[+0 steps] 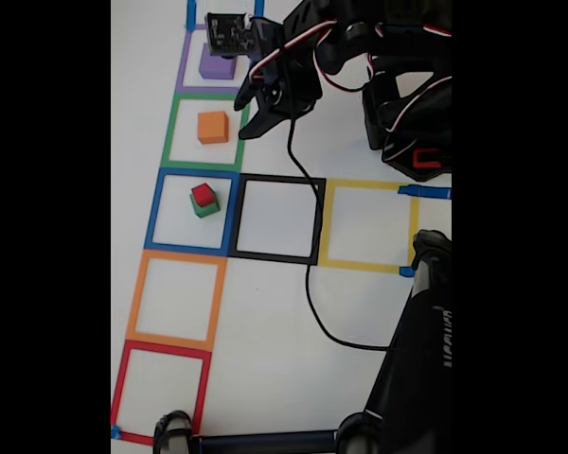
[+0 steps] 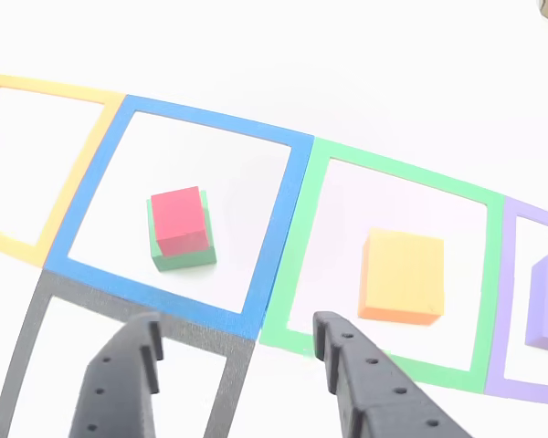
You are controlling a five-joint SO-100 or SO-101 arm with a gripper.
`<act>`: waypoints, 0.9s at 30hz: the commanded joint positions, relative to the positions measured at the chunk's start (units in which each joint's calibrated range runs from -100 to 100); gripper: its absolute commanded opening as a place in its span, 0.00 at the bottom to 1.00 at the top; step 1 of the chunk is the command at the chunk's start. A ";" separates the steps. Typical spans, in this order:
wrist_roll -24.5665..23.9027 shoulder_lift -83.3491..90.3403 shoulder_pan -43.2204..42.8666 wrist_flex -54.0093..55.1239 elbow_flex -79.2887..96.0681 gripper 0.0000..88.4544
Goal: Tower of hanoi
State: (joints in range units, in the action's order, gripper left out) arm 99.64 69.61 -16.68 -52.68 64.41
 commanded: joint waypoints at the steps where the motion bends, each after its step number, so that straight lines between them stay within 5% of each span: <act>1: 0.36 -0.21 0.66 23.53 13.95 0.32; 16: 0.36 -24.11 -1.54 74.79 33.23 0.36; 27: 0.36 -43.49 -3.94 94.95 32.32 0.37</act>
State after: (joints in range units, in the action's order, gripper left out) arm 99.64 30.27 -19.49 36.48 97.17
